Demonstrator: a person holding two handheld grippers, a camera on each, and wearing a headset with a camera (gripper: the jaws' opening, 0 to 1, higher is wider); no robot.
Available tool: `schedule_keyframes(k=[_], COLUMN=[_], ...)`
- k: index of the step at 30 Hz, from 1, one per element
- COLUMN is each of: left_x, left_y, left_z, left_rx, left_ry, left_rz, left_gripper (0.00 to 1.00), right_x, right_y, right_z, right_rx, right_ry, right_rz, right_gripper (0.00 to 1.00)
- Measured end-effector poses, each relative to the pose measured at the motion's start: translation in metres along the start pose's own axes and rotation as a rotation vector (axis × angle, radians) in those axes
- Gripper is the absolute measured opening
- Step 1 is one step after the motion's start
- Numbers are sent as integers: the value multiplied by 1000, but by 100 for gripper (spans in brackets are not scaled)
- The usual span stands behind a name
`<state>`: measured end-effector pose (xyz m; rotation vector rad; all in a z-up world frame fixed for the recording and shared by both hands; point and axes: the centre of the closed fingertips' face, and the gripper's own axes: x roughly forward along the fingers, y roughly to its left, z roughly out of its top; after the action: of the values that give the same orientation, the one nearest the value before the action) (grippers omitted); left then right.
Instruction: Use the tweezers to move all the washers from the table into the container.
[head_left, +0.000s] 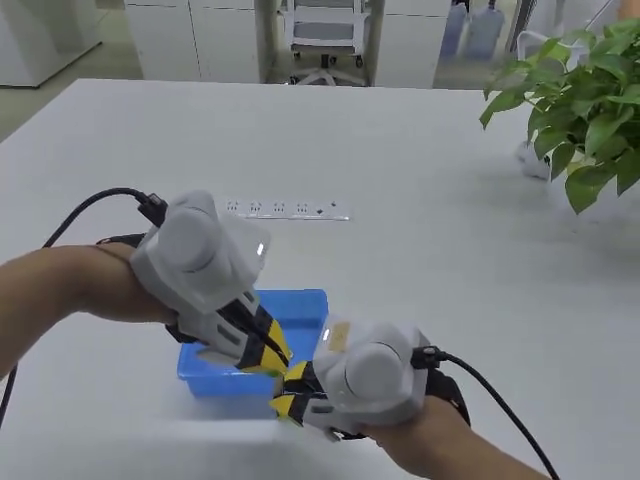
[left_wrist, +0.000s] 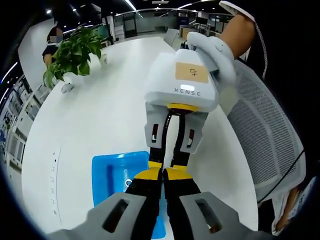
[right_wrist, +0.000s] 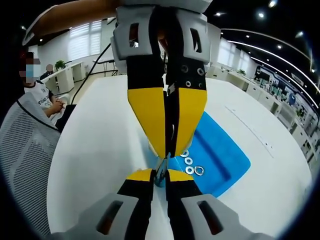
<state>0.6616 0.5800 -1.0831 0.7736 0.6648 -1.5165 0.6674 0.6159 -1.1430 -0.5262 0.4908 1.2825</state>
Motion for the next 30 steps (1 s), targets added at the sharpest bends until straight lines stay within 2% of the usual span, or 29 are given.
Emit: schedule_keyframes(k=[17, 30], left_x=[-5, -23], left_y=[-2, -7], left_z=[-4, 7], left_rx=[-4, -11], left_ry=[13, 7], left_rz=[2, 10], left_gripper=[5, 5], right_x=[0, -13], right_y=[2, 6], right_z=[2, 19], right_rx=[5, -11], right_ry=[0, -20], right_rz=[10, 13], right_gripper=[9, 9])
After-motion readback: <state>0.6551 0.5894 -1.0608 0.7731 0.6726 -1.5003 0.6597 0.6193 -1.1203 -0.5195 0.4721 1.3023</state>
